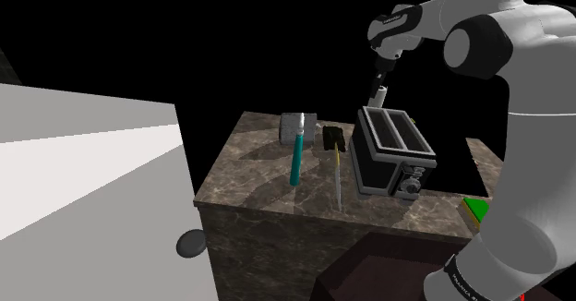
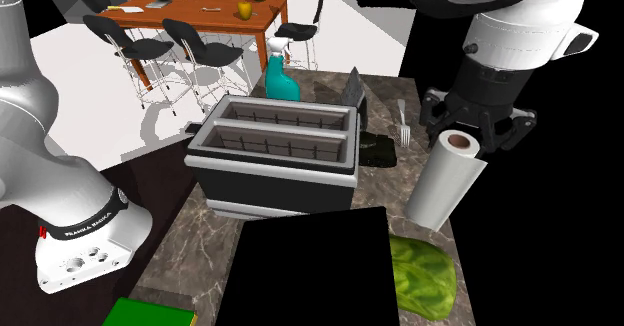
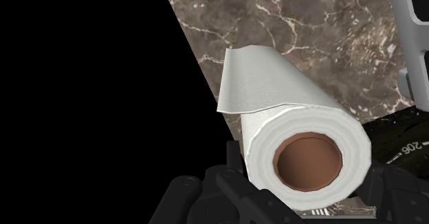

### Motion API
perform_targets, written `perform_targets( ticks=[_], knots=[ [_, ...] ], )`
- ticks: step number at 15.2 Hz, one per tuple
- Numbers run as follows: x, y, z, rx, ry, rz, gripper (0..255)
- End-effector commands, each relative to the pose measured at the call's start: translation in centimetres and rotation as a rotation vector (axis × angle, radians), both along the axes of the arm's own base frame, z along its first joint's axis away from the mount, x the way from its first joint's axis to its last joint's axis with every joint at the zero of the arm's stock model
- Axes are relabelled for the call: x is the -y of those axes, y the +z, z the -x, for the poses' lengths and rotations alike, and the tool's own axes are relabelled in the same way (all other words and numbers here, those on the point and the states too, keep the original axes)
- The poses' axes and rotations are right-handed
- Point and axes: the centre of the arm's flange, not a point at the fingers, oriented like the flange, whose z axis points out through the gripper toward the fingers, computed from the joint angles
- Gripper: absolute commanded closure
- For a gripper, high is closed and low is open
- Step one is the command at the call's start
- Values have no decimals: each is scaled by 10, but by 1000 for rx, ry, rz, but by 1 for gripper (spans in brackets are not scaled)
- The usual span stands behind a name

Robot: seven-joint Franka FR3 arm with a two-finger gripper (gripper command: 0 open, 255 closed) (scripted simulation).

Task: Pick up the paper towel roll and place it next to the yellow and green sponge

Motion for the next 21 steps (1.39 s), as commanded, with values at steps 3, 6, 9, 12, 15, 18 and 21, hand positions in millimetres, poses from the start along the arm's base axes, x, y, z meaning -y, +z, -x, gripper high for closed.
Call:
perform_targets(
  ticks=[3,6,9,12,15,18,21],
  knots=[
    [0,21,0,0,0,0,255],
    [0,37,0,0,0,0,255],
    [0,53,0,0,0,0,255],
    [0,68,0,0,0,0,255],
    [-8,83,23,0,0,0,255],
    [-19,99,57,0,0,0,255],
    [-30,115,92,0,0,0,255]
  ],
)
